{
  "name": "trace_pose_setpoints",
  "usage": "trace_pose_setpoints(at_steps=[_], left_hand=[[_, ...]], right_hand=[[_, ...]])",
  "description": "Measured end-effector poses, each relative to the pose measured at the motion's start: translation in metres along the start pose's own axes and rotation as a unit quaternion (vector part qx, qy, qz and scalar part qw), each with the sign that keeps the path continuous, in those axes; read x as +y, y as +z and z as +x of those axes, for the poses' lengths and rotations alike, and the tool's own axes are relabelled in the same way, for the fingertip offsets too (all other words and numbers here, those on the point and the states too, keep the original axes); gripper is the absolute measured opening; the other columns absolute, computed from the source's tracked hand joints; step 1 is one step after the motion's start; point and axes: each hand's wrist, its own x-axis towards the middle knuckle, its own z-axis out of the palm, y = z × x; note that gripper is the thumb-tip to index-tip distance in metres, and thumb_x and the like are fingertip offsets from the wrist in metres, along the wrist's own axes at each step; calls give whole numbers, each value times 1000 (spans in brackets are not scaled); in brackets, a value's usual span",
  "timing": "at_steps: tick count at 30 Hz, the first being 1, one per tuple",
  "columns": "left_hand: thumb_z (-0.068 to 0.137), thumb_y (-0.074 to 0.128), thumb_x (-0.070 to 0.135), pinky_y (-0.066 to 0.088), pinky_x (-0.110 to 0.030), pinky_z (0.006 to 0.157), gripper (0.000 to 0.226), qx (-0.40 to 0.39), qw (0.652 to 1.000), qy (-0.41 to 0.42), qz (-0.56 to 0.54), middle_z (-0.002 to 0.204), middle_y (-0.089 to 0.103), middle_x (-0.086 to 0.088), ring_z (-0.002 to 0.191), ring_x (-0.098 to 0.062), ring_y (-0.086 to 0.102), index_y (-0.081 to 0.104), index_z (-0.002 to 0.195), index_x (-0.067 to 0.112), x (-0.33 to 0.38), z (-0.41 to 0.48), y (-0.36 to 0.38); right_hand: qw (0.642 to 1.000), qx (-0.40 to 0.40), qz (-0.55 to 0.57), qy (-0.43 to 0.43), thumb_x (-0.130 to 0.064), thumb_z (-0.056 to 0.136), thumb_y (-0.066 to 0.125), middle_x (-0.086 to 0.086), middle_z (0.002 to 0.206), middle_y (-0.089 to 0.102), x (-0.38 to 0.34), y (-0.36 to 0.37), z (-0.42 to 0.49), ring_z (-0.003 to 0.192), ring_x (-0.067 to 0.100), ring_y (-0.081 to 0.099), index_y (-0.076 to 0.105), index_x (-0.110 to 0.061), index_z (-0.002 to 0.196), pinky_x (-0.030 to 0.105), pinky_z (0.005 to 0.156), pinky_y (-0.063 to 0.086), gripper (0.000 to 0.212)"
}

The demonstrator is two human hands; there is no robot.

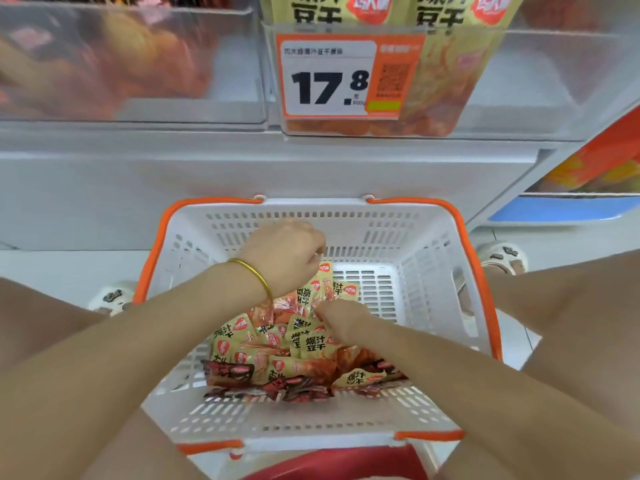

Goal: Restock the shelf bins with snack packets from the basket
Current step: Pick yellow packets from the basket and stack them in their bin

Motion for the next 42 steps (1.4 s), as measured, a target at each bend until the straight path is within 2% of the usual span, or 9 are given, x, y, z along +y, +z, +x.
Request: trace_pose_setpoints(at_steps=[7,12,16,20,26,30,33,36,42], left_hand=[[94,50,32,40,-37,98,32,-116,993,-3,26,125,57,0,118,-22,48,53,124,24,5,2,8],[90,60,31,44,-27,85,30,-157,983,-12,-98,108,60,2,103,-17,56,59,116,17,12,7,-6],[90,59,24,36,-26,65,6,-34,984,-3,-173,80,56,7,79,-14,53,58,85,22,24,4,-40],[88,62,19,35,-11,61,4,100,960,27,-259,75,55,12,67,-3,49,64,86,16,42,-2,-92],[88,53,27,42,-24,82,31,402,883,97,-222,105,56,6,96,-11,53,58,115,14,74,9,-178],[87,34,38,34,-39,105,52,365,926,82,-51,134,51,-10,125,-29,44,54,127,11,76,38,-208],[93,23,43,25,-43,113,56,275,961,36,13,153,30,-9,140,-24,26,44,138,16,79,57,-210],[100,24,40,17,-40,116,50,236,971,15,46,156,20,-5,144,-19,16,31,146,22,76,71,-208],[98,17,45,12,-38,117,52,192,980,3,55,157,19,-1,145,-15,12,27,147,28,70,84,-203]], right_hand=[[998,28,10,-62,-17,90,60,1,98,64,7,-61,-26,86,17,54,63,-15,92,29,76,45,4],[984,87,132,-81,-15,89,63,-5,75,54,19,-130,-83,68,11,48,62,-10,90,24,60,36,5],[921,145,358,-55,-12,85,68,4,79,64,28,-155,-134,70,12,59,58,-10,89,25,64,48,11],[850,174,489,-89,-6,82,70,-5,86,71,35,-171,-179,78,6,65,63,-18,102,25,71,52,24],[760,350,536,-106,-15,78,65,-1,74,71,57,-249,-269,62,10,64,67,-14,89,20,56,54,11],[688,512,514,-34,-7,89,59,-6,63,67,86,-297,-291,49,3,62,62,-16,80,19,44,50,13],[705,544,453,43,0,87,59,4,76,64,106,-331,-261,52,7,63,62,-11,86,24,47,56,12],[744,532,383,128,-2,77,69,18,101,68,130,-361,-204,88,31,68,65,-4,99,49,76,57,22],[766,515,343,177,-8,86,63,14,127,56,157,-395,-120,117,30,55,53,-5,125,37,98,47,40]])
